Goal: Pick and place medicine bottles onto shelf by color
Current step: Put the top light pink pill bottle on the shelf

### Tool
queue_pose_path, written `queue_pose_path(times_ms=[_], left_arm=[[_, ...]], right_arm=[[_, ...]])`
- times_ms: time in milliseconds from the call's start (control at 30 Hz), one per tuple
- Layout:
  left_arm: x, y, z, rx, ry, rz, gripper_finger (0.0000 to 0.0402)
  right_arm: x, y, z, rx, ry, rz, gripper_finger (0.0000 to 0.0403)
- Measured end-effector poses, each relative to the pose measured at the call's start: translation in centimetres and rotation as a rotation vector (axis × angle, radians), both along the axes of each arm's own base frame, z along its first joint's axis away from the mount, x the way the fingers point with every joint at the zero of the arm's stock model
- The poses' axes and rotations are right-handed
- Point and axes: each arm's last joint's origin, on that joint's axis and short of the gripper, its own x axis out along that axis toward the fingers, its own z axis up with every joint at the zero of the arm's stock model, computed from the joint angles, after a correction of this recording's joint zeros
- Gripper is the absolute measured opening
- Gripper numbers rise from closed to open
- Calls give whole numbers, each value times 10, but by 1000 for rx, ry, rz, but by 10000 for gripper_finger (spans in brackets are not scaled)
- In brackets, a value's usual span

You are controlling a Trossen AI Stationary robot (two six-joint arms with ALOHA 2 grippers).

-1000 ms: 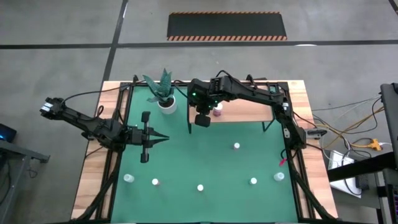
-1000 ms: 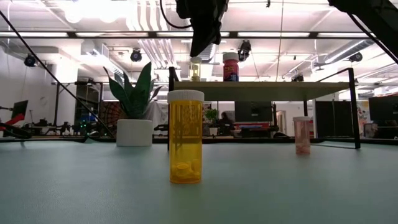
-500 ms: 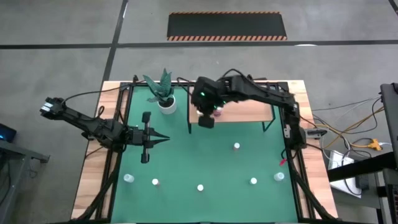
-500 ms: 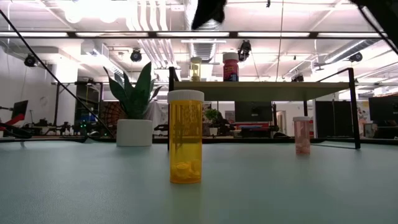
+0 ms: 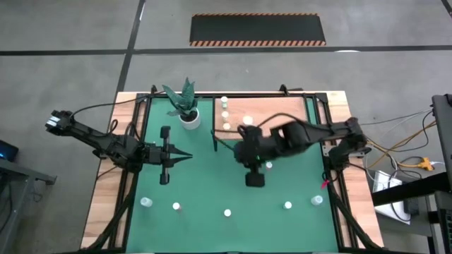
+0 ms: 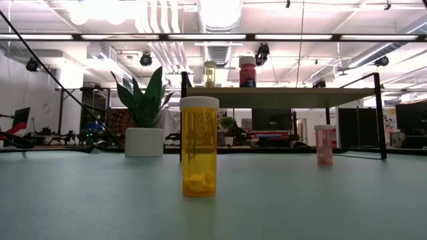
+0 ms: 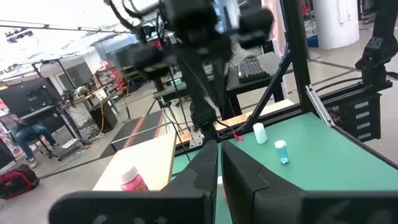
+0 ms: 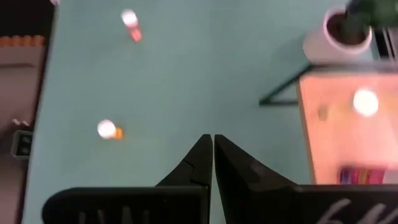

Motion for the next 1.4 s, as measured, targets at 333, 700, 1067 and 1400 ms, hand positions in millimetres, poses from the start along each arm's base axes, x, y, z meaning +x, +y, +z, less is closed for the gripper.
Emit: queue_pose_path(times_ms=[333,700,1067,1400], left_arm=[[0,0,1,15,-7,1,4],[1,0,1,11,-15,1,4],[5,-2,-1,16,-2,0,4],[5,-2,-2,17,1,0,4]], right_arm=[[-43,32,-53,79,-5,-103,9],[-86,18,-121,267,138,-539,44],[-106,8,-173,270,217,-847,185],[-109,3,-199,226,86,-947,226]])
